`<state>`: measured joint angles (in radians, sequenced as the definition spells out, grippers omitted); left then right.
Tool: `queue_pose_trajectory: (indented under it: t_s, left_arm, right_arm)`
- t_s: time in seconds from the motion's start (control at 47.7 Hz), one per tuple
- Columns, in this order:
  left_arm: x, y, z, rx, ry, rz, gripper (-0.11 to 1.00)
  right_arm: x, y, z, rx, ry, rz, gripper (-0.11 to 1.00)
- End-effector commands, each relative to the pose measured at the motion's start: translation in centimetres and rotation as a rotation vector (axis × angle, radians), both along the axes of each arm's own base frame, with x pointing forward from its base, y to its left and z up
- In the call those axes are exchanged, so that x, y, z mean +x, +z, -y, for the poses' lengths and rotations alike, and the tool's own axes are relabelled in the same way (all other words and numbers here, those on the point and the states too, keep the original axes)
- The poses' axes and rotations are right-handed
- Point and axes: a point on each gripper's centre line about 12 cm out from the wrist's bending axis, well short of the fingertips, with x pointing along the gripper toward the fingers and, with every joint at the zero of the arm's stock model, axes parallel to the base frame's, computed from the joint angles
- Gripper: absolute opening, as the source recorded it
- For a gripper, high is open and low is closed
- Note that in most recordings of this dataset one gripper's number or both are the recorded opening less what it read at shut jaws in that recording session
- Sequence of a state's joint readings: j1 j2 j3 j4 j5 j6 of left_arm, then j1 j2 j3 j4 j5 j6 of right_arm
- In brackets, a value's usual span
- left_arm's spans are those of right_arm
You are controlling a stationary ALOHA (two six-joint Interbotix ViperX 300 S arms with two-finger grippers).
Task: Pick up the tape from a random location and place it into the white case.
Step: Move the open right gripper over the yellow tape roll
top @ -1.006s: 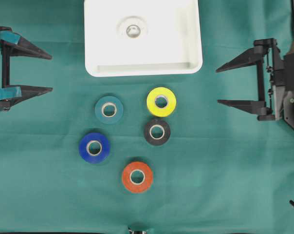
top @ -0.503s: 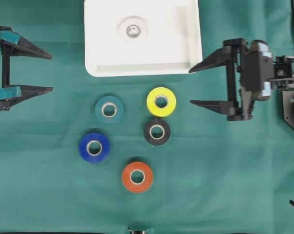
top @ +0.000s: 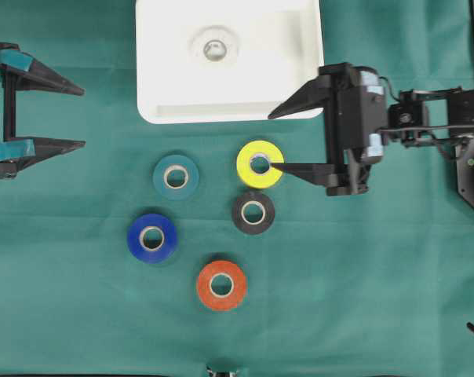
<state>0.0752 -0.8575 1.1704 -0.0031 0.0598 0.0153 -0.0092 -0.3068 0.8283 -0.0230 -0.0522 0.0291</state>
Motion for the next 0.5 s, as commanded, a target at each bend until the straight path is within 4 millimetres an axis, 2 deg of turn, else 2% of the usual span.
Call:
queue_pose_trajectory:
  t_s: [0.0, 0.482]
  left_arm:
    - [0.24, 0.44, 0.11, -0.002, -0.005, 0.012, 0.96]
    - [0.23, 0.41, 0.11, -0.004, -0.005, 0.009, 0.96]
  right_arm:
    - [0.72, 1.18, 0.01, 0.0, 0.0, 0.031, 0.91]
    - [0.75, 0.72, 0.02, 0.017, -0.01, -0.012, 0.91]
